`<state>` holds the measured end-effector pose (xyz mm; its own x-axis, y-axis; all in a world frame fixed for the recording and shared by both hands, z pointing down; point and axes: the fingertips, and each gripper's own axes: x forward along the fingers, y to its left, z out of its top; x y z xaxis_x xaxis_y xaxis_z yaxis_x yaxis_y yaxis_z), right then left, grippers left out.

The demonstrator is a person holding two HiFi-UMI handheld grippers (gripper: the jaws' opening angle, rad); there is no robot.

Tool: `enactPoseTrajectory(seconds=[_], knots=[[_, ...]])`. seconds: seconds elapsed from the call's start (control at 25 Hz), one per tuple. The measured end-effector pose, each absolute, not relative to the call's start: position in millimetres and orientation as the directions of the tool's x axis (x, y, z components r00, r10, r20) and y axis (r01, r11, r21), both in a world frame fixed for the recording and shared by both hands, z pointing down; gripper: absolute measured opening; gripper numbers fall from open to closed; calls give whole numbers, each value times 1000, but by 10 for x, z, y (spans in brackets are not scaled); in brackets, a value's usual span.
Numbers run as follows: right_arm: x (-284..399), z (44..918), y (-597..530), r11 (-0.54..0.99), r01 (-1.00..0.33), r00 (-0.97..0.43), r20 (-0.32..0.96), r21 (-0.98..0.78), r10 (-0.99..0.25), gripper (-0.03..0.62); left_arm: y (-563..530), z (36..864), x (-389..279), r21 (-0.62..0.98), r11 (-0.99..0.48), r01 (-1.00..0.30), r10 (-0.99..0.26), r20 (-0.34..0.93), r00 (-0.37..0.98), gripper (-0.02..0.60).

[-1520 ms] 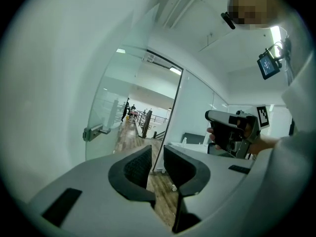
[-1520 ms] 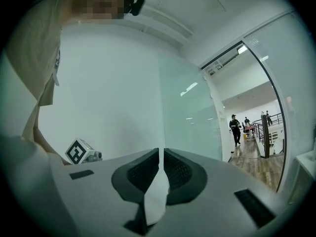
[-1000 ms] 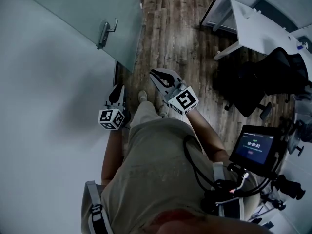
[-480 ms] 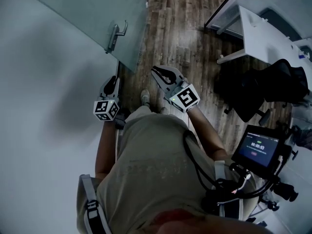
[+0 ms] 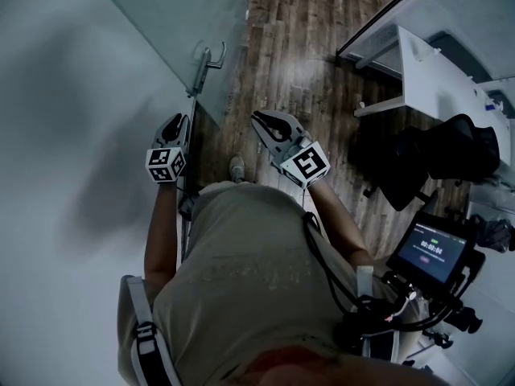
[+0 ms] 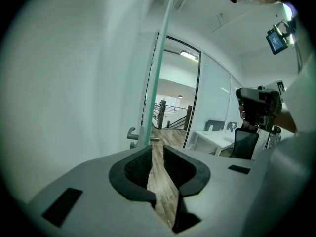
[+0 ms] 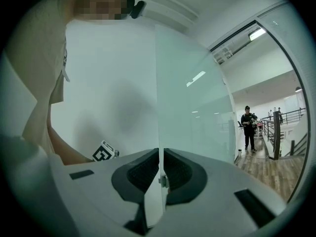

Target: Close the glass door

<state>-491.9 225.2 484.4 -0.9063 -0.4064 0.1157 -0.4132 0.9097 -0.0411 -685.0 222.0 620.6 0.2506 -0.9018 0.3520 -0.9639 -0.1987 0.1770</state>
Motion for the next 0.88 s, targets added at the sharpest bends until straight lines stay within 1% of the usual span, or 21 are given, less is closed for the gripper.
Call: enactPoseTrajectory(seconds=[0.2,0.48,0.64,0.8,0.88], knots=[[-5069,4767,2081,890,-453,-890,92,-54,-447,17,1877,6339,-7009,168,-237,-957,-873,396,286,67],[-5093,4843,1984,864,-497,-864,137,-76,-485,17,1583,6642,-6982,164,-281,-945,-821,469,326,67],[-5128,4865,2023,860,-504,-862,106,-82,-495,17,1591,6734,-7031,157,-277,-948,-816,481,319,67],[-5087,4823,1925,852,-514,-855,134,-98,-500,17,1457,6682,-6994,131,-283,-950,-806,504,310,67],[-5100,4847,1896,847,-521,-852,117,-108,-510,17,1429,6682,-6990,124,-297,-947,-798,512,318,67]])
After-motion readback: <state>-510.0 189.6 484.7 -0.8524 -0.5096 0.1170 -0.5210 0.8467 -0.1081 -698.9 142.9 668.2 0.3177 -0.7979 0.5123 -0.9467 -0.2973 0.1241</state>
